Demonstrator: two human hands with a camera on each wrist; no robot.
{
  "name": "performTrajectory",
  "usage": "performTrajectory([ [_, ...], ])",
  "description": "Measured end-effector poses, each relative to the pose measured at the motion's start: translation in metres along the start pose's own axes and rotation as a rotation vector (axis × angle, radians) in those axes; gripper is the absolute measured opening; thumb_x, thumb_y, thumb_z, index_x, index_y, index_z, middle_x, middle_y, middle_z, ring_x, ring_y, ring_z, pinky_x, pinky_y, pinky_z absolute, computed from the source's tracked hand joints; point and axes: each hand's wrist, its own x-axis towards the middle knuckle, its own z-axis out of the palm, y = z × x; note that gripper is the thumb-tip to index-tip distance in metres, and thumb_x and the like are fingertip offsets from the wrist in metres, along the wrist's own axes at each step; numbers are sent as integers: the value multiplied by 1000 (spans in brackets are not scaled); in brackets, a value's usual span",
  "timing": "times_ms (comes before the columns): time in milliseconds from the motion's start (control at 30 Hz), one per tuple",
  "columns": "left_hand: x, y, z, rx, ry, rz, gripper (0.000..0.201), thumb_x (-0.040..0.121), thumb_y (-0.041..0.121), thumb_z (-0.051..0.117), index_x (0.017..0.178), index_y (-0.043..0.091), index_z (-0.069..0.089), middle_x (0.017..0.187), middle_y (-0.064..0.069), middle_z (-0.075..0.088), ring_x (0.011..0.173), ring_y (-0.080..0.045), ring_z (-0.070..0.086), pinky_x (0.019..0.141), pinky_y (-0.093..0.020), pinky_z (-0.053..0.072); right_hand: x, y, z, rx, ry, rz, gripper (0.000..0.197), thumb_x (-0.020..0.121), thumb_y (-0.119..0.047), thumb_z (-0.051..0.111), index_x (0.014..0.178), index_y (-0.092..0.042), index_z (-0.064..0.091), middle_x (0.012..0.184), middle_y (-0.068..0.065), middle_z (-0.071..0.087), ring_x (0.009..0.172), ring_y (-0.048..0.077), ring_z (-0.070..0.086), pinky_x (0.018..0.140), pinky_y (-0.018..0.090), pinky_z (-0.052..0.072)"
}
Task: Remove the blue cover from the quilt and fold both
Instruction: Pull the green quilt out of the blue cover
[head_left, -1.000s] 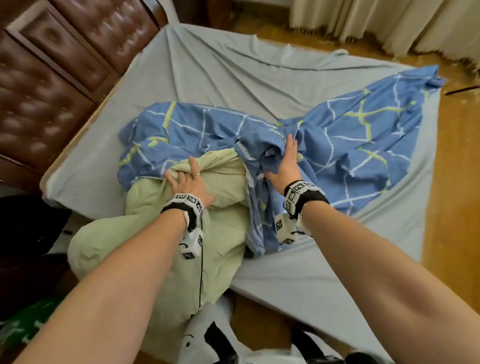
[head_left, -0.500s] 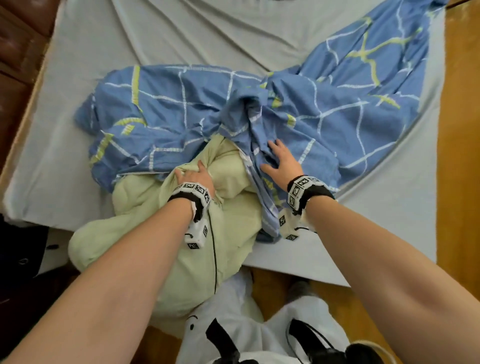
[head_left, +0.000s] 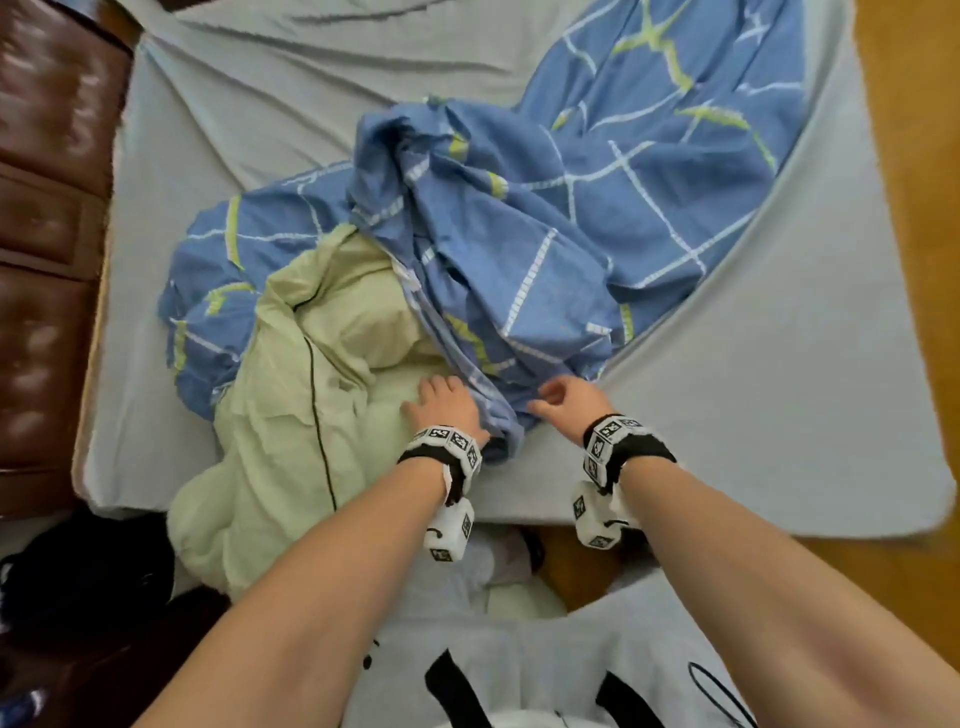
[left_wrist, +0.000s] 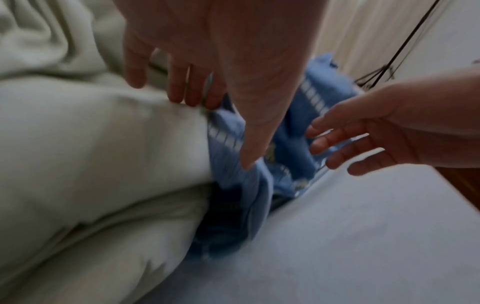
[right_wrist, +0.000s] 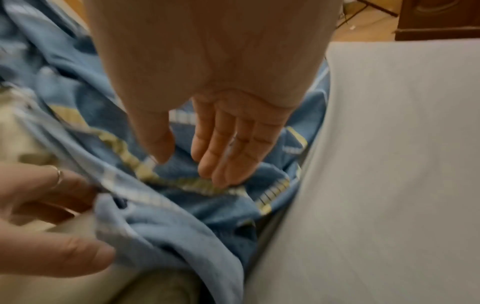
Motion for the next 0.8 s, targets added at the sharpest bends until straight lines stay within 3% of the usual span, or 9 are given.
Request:
performTrajectory([
  [100,21,-1,42,96,-29,-56,99,70,54,76,144,11,26,143,-10,32,132,-28,32,100,-51,34,17,33,42,97,-98,-19,88,67,-57,80,138,-19,44,134,2,58,122,22,56,103,39,46],
  [167,36,-8,59,78,43,-40,73,83,33,68,142,10,31,138,-10,40,127,-28,40,94,-43,40,36,36,74,94,-73,-37,119,55,-61,85,147,-17,24,148,8,40,133,28,42,109,43,40],
  [233,46,-19,65,72,64,-11,54,90,18,59,139,12,36,132,-10,50,120,-29,49,88,-40,45,53,20,99,26,-56,-32,128,51,-61,85,148,-14,16,150,13,30,133,34,39,108,44,40],
  [333,51,-41,55,136,49,74,37,94,10,47,131,14,47,125,-11,59,115,-31,57,87,-38,47,70,-19,116,-92,-33,87,63,82,-33,70,135,-11,42,138,15,52,121,34,55,96,40,49],
  [400,45,-63,36,153,45,88,33,93,7,43,123,16,56,119,-10,62,110,-31,61,84,-37,48,71,-40,112,-194,45,168,30,93,-21,55,121,-13,61,127,13,62,118,32,59,94,39,48],
  [500,33,-111,-7,133,101,22,34,93,8,43,119,21,61,111,-9,66,103,-31,65,79,-37,51,60,-66,77,-147,241,271,29,97,-16,44,120,-11,63,125,15,62,119,34,58,93,38,46],
  [600,23,-164,-52,80,162,-58,35,93,11,44,117,26,64,107,-6,69,99,-29,67,77,-37,52,39,-105,22,52,441,343,35,98,-15,38,132,-14,45,116,18,63,109,37,61,88,41,45],
  [700,17,-201,-81,32,175,-144,36,94,12,44,115,30,67,104,-5,70,96,-27,68,75,-36,54,30,-148,-34,221,570,286,49,86,-35,23,124,-12,44,115,20,60,104,38,59,93,42,47],
  [800,15,-220,-89,39,116,-245,33,96,14,42,111,24,69,106,-5,70,97,-25,67,76,-35,52,28,-187,-86,174,616,205,45,97,-22,36,140,-7,36,133,20,51,117,36,53,96,40,42],
])
